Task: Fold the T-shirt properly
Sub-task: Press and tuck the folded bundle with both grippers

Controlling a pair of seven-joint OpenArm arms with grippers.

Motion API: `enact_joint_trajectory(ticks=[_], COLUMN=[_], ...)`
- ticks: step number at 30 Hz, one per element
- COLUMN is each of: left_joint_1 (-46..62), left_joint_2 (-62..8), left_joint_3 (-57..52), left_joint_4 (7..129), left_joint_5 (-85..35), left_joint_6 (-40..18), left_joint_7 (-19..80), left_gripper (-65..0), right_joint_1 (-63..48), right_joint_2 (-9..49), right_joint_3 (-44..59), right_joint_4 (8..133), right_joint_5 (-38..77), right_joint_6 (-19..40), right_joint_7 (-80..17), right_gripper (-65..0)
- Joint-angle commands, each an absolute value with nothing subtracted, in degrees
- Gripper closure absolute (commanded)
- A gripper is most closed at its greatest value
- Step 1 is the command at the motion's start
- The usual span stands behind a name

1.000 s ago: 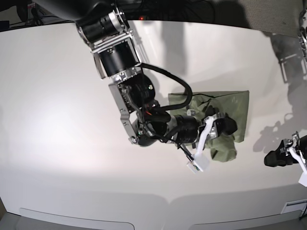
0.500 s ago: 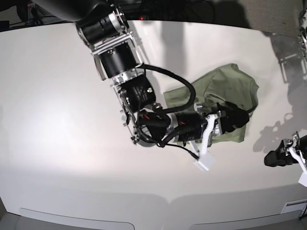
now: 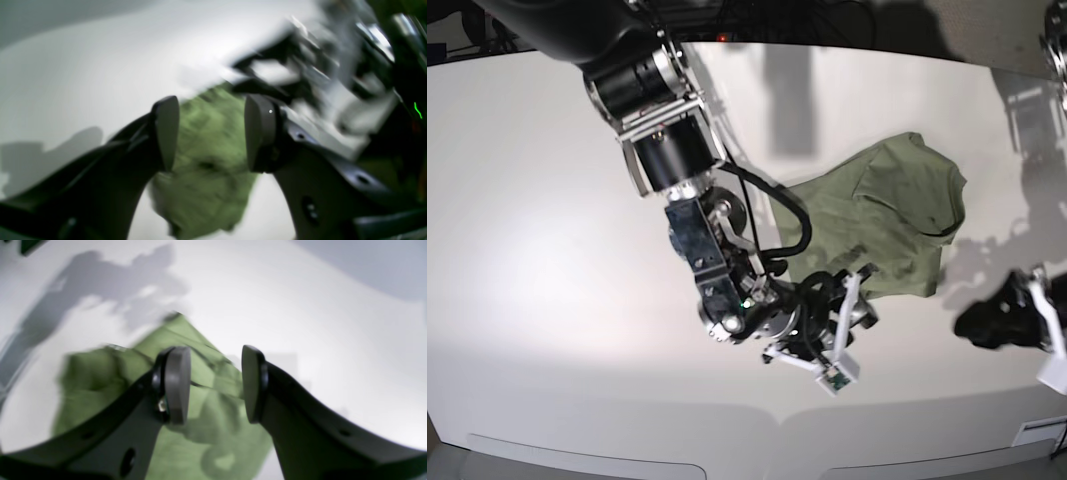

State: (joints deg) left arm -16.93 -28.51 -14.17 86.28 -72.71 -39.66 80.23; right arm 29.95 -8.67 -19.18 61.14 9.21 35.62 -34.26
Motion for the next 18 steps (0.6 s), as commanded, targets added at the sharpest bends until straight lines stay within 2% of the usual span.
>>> enact_joint_trajectory(ticks=[1, 4, 7, 12, 18], left_joint_1=[-15.2, -7.5, -1.4, 5.1, 5.4], left_joint_2=[-27.9, -23.0, -17.4, -11.0, -9.3], left_joint_3=[-14.3, -14.3, -14.3, -14.2, -14.2], left_joint_4=[90.3, 98.0, 99.2, 94.3, 85.4], left_joint_5=[-74.0, -74.0, -70.7, -53.6, -44.5], left_joint_6=[-40.0, -40.0, -40.0, -40.0, -40.0], left_joint_7=[80.0, 80.0, 77.7, 64.0, 59.2], left_gripper=[-31.3, -31.3, -31.3, -31.3, -31.4], right_joint_1=[32.3, 35.1, 37.1, 37.3, 36.0], right_joint_2=[-9.0, -9.0, -9.0, -9.0, -9.0], right_joint_3=[-19.1, -19.1, -19.1, -19.1, -19.1], right_joint_4=[59.3, 50.9, 47.0, 46.9, 46.9], right_joint_5=[8.7, 7.8, 7.9, 7.8, 7.9], right_joint_6=[35.1, 34.4, 34.3, 34.1, 34.2], right_joint_7=[-32.3, -29.5, -29.5, -30.8, -31.7], right_gripper=[-25.4, -25.4, -25.4, -25.4, -25.4])
